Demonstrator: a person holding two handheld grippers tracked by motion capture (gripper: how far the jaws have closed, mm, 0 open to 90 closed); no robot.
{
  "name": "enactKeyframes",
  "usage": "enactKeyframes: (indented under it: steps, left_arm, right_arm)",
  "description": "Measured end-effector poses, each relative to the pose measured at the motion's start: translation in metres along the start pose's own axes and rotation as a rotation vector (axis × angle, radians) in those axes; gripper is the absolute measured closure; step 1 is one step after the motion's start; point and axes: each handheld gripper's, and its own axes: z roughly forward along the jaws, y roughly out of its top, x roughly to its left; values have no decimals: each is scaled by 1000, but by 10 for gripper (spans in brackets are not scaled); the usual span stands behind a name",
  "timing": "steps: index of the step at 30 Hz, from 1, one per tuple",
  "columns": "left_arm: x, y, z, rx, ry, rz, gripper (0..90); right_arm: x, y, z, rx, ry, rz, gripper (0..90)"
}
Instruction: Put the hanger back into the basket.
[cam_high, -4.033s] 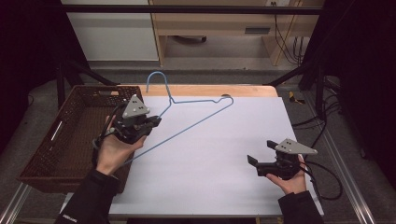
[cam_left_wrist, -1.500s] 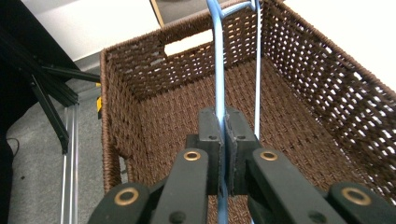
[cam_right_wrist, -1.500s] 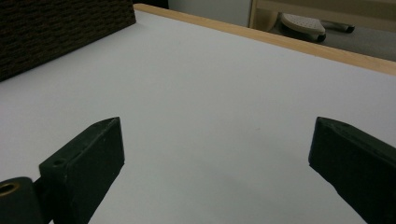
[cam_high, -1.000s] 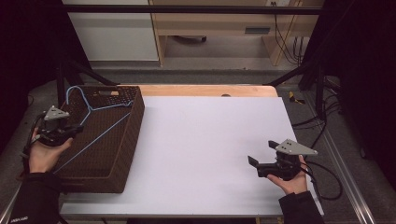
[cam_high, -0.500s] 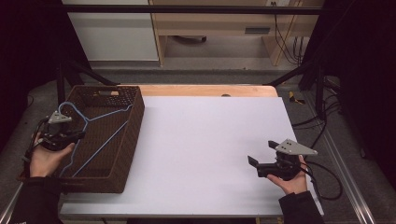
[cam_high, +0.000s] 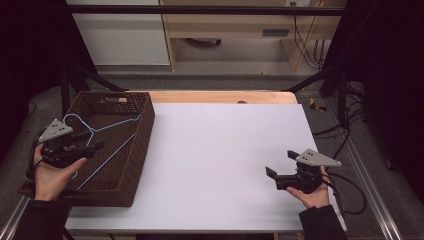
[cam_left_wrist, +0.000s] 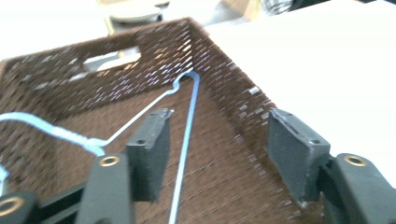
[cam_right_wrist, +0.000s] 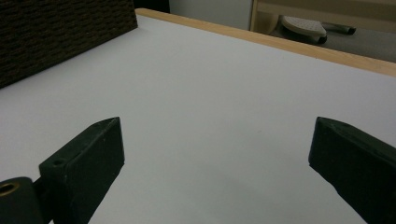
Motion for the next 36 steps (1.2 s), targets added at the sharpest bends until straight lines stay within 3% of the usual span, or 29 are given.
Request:
enactKeyframes:
  steps: [3,9,21,28,36]
  left_arm:
    - [-15,3,0,-41,-38,10,330]
    - [-42,6,3,-76,-117,45,261]
    - [-93,-6,25,-95,-210,65,151]
    - [-106,-21,35,-100,-265,34,112]
    - [-114,-27,36,-86,-273,44,115]
  right_arm:
    - [0,0,-1,-3,1,0,37]
    - [0,0,-1,-6,6,-2,36]
    - [-1,0,-2,-9,8,-2,33]
    - [0,0,-3,-10,8,2,31]
    - [-1,-1,-5,-17,8,7,31]
